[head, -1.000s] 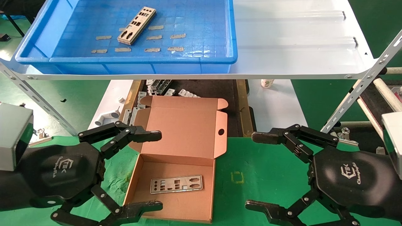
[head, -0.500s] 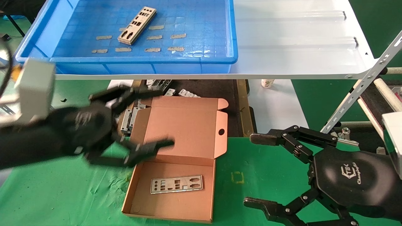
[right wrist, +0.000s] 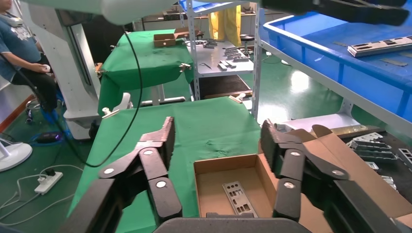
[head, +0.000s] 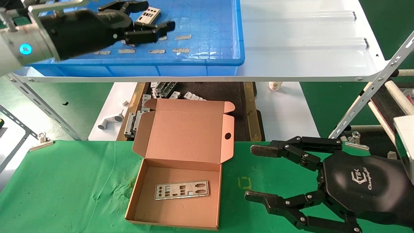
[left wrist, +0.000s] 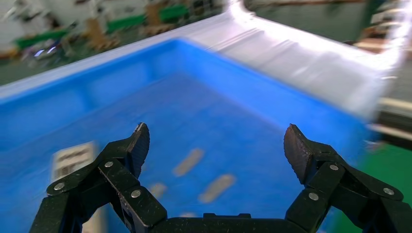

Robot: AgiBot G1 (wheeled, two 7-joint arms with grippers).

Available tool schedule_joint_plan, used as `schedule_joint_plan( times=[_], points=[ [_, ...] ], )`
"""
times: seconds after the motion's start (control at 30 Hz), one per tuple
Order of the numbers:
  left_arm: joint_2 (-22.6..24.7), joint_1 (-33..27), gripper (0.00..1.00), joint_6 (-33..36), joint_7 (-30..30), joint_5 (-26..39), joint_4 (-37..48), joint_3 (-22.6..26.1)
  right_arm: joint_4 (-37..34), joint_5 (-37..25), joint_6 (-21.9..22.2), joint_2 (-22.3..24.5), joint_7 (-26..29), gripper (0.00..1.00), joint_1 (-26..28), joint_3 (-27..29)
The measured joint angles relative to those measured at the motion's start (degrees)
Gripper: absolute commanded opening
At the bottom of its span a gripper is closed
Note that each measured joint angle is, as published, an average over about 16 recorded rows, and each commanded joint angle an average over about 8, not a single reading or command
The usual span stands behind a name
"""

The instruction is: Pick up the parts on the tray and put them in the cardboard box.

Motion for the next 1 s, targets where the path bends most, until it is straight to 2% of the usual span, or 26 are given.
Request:
schedule_joint_plan(
  times=[0.2, 0.43, 0.7, 1.0],
  points=[
    [4.5, -7.3, 1.0, -4.9, 1.5, 4.1, 13.1, 1.9, 0.0, 0.0, 0.0, 0.0, 0.0, 0.0, 0.0, 0.0],
    [8.5, -11.9, 1.0, -10.4, 3.1, 6.5, 23.4, 3.0, 0.0, 0.0, 0.0, 0.0, 0.0, 0.0, 0.0, 0.0],
    [11.3, -14.3, 1.0, -16.2, 3.8, 7.8, 29.3, 3.7, 0.0, 0.0, 0.0, 0.0, 0.0, 0.0, 0.0, 0.0],
    [13.4, -14.9, 1.0, -22.1, 3.0, 7.9, 32.0, 3.7, 0.0, 0.0, 0.0, 0.0, 0.0, 0.0, 0.0, 0.0]
  ],
)
